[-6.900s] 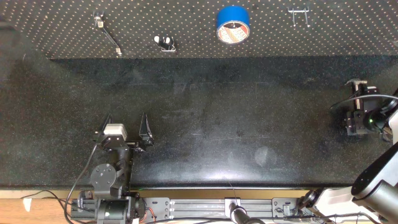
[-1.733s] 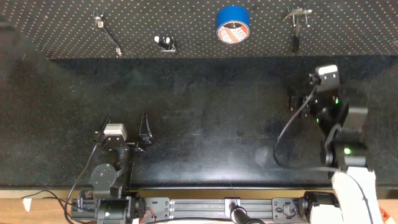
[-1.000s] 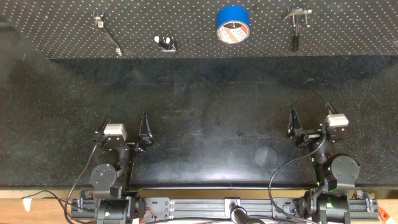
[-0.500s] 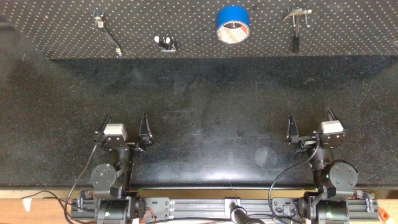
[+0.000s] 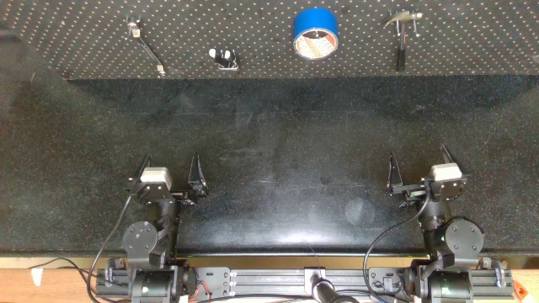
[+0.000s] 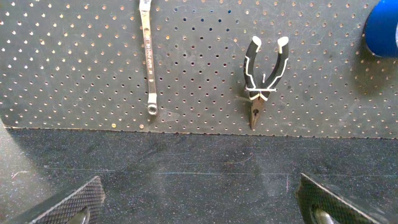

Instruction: Place Tools Onto Pegboard

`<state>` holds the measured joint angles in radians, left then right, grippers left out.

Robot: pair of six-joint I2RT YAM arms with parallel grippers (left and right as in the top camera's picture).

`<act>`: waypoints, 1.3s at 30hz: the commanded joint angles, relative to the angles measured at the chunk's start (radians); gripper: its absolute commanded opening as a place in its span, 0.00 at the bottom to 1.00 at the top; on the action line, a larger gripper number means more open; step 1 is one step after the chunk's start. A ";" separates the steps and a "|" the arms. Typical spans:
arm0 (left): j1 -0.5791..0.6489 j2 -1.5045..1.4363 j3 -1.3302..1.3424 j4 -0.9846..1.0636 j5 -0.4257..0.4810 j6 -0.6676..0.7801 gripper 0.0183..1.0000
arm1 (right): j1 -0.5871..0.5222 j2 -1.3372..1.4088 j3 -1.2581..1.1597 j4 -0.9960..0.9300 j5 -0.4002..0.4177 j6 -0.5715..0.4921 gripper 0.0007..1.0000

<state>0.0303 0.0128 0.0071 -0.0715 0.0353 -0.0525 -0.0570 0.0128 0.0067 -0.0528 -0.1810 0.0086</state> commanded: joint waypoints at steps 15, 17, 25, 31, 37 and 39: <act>0.002 -0.010 -0.002 -0.007 0.022 0.008 1.00 | -0.001 -0.012 -0.003 -0.011 0.066 0.084 0.99; 0.002 -0.010 -0.002 -0.007 0.022 0.008 1.00 | -0.001 -0.012 -0.003 -0.011 0.066 0.084 0.99; 0.002 -0.010 -0.002 -0.007 0.022 0.008 1.00 | -0.001 -0.012 -0.003 -0.011 0.066 0.084 0.99; 0.002 -0.010 -0.002 -0.007 0.022 0.008 1.00 | -0.001 -0.012 -0.003 -0.011 0.066 0.084 0.99; 0.002 -0.010 -0.002 -0.007 0.022 0.009 1.00 | -0.001 -0.012 -0.003 -0.011 0.066 0.084 0.99; 0.002 -0.010 -0.002 -0.007 0.022 0.009 1.00 | -0.001 -0.012 -0.003 -0.011 0.066 0.084 0.99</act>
<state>0.0303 0.0128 0.0071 -0.0715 0.0353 -0.0528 -0.0570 0.0128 0.0067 -0.0570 -0.1287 0.0738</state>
